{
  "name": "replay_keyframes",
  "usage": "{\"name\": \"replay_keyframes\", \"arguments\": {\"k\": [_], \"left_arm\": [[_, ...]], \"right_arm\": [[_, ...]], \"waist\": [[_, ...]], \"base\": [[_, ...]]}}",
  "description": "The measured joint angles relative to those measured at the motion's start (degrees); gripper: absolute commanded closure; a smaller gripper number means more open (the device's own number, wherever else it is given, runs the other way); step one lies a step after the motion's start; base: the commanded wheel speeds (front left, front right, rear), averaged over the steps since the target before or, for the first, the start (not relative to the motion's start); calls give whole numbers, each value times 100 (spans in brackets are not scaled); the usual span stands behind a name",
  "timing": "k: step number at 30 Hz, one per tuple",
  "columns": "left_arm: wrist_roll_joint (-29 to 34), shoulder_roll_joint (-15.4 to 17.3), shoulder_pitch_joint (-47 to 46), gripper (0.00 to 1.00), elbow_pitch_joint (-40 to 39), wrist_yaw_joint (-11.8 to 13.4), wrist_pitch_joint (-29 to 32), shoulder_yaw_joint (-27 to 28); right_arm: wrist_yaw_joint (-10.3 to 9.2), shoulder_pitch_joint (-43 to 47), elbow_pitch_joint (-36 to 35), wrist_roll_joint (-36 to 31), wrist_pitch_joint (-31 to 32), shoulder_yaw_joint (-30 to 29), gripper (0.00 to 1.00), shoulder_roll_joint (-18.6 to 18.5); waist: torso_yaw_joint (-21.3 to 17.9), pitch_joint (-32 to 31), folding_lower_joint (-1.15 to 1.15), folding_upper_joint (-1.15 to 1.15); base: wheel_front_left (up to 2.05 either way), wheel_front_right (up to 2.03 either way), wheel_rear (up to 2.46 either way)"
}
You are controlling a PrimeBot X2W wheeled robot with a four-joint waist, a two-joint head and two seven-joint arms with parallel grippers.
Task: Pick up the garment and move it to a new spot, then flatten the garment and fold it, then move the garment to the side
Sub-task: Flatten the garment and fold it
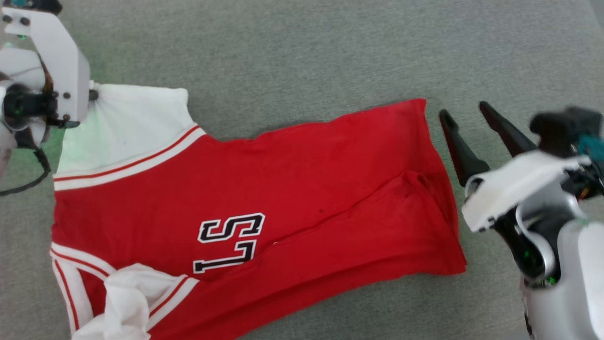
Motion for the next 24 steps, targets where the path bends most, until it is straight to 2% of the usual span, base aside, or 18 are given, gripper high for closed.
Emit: {"name": "replay_keyframes", "arguments": {"k": [10,16,21,22,23,24], "left_arm": [[3,-302,-170,100,46,-63,-52,-1],[7,-432,-257,100,75,-99,-104,-7],[5,-515,-280,100,132,-126,-212,-9],[4,-536,-280,100,149,-134,-231,-11],[5,-547,-280,100,159,-142,-264,-19],[5,-557,-275,100,165,-154,-305,-25]], "right_arm": [[0,-1155,1165,99,1848,-26,0,-194],[0,-1672,2147,520,2465,8,0,-180],[-1,-2120,2724,704,2721,191,0,-285],[-1,-2191,2825,727,2797,240,31,-320],[-1,-2264,2928,767,2837,286,100,-350],[-1,-2321,3026,791,2862,320,100,-381]], "waist": [[286,95,0,0],[468,153,0,0],[562,178,0,0],[573,176,0,0],[582,172,0,0],[589,166,0,0]], "base": [[0,0,0],[0,0,0],[0,0,0],[0,0,0],[0,0,0],[0,0,0]]}}
